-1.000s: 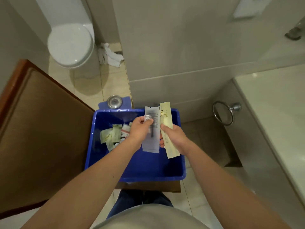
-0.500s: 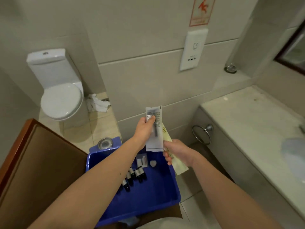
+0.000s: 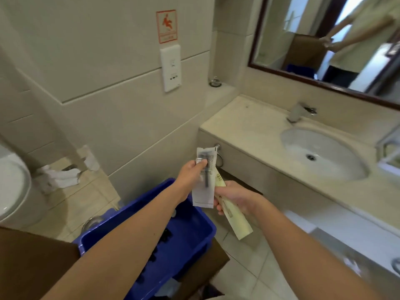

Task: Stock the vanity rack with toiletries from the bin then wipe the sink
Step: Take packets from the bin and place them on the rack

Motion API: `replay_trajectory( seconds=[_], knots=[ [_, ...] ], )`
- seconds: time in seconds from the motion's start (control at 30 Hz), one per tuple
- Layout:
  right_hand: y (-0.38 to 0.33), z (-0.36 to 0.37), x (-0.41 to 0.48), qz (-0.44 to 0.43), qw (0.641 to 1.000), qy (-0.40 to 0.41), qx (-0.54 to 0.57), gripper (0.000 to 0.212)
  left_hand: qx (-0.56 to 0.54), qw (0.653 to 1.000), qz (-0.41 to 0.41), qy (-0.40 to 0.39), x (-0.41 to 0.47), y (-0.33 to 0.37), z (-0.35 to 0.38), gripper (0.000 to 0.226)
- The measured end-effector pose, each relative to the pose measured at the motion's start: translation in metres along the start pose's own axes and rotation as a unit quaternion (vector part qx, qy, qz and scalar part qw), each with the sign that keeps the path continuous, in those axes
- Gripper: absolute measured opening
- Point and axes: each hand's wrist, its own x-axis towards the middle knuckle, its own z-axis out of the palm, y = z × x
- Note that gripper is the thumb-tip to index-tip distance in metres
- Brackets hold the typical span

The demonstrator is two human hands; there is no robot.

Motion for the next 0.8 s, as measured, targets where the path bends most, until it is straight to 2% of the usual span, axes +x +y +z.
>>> replay_trajectory(
  seconds=[0.07, 0.2, 0.4, 0.5, 0.6, 0.67, 0.73, 0.8],
  knots=[
    [0.017, -0.008, -0.019, 0.001, 0.999, 0.035, 0.041, 0.009, -0.012, 1.000, -0.005, -0.025, -0.007, -0.004, 0.018, 0.021],
    [0.047, -0.029, -0.050, 0.000, 0.984, 0.112, 0.139, 0.021, -0.023, 0.998, -0.011, -0.053, -0.016, -0.012, 0.052, 0.024],
    [0.076, -0.068, -0.094, -0.053, 0.925, 0.199, 0.320, 0.013, -0.033, 0.990, -0.037, -0.134, -0.028, -0.014, 0.108, 0.027],
    [0.082, -0.088, -0.114, -0.104, 0.866, 0.281, 0.399, 0.011, -0.061, 0.977, -0.077, -0.189, -0.034, -0.015, 0.143, 0.030],
    [0.086, -0.112, -0.134, -0.162, 0.770, 0.373, 0.492, 0.011, -0.095, 0.954, -0.135, -0.249, -0.046, -0.013, 0.185, 0.047],
    [0.092, -0.131, -0.146, -0.178, 0.710, 0.421, 0.536, 0.015, -0.120, 0.930, -0.173, -0.301, -0.057, -0.010, 0.211, 0.046],
    [0.101, -0.150, -0.159, -0.178, 0.669, 0.458, 0.558, 0.013, -0.107, 0.898, -0.203, -0.374, -0.068, -0.006, 0.236, 0.037],
    [0.113, -0.168, -0.172, -0.173, 0.646, 0.486, 0.563, 0.010, -0.085, 0.877, -0.227, -0.415, -0.078, 0.000, 0.263, 0.038]
  ],
)
